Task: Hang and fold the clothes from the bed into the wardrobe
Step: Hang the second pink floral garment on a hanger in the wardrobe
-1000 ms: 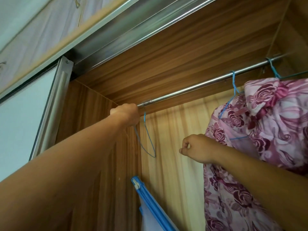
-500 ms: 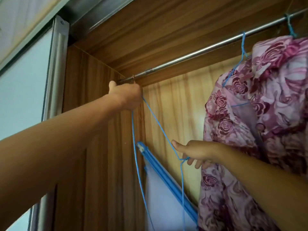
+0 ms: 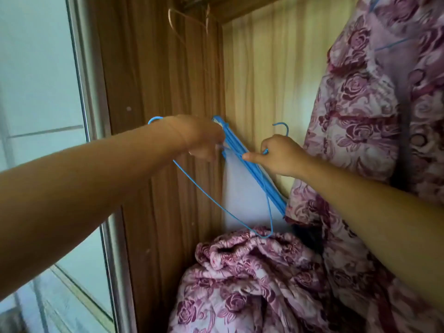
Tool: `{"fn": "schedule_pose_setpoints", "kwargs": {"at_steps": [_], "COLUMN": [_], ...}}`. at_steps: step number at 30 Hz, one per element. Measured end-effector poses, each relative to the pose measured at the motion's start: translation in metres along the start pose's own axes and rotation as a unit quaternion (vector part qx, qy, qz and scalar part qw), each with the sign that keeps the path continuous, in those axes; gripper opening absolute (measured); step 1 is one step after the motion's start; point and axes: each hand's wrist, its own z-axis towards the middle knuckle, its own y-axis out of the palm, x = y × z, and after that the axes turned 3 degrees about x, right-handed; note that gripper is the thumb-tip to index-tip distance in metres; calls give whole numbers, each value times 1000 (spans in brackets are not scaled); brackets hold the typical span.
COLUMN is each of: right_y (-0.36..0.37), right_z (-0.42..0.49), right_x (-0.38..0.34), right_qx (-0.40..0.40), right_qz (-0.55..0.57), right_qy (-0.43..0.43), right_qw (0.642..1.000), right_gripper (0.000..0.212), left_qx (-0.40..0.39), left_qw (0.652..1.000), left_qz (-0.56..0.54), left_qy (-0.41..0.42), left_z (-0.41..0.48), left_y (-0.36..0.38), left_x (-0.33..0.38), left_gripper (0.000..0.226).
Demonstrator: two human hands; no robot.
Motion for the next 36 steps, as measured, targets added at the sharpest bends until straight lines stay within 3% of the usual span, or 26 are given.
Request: {"fn": "schedule_pose_setpoints", "kwargs": {"at_steps": [5, 7, 9, 12, 15, 17, 19, 20, 21, 23, 24, 30, 36], "right_y": [27, 37, 45, 50, 51, 56, 71, 81, 93, 115, 126, 159, 184], "right_z": [-22, -30, -41, -59, -84, -105, -127, -134, -139, -148, -151, -146, -145], "right_x": [-8, -4, 1, 7, 23, 36, 49, 58, 69, 90, 98, 112, 116], "right_qx": [-23, -30, -25, -15, 68, 145, 155, 100, 9, -175, -218, -211, -198], "right_qz": [-39, -46, -46, -65, -95, -93, -100, -106, -121, -90, -52, 23, 99], "right_qy": [-60, -86, -107, -137, -195, -220, -158, -70, 37, 214, 263, 367, 444], "right_qw": [997, 995, 993, 988, 974, 960, 970, 987, 992, 957, 938, 906, 868], "right_gripper": [66, 48, 34, 29, 47, 37, 16, 14, 22, 47, 55, 43, 50], "left_qx": [-66, -52, -17, -3, -19, -13, 2, 17, 33, 61, 71, 82, 65], "left_qw": [995, 987, 970, 955, 952, 944, 939, 939, 940, 939, 937, 910, 892], "left_qz": [-63, -148, -242, -297, -307, -330, -343, -342, -337, -336, -338, -407, -446], "left_qy": [26, 28, 27, 13, 14, 6, -16, -26, -34, -40, -40, -15, 30], "left_z": [22, 33, 42, 50, 55, 60, 64, 65, 67, 71, 73, 80, 78], "left_y": [78, 98, 113, 128, 140, 146, 150, 152, 154, 158, 159, 164, 182], "left_x": [58, 71, 77, 77, 72, 68, 65, 65, 66, 68, 68, 62, 63], "left_gripper": [41, 45, 34, 33, 30, 23, 22, 25, 27, 29, 29, 27, 22]}}
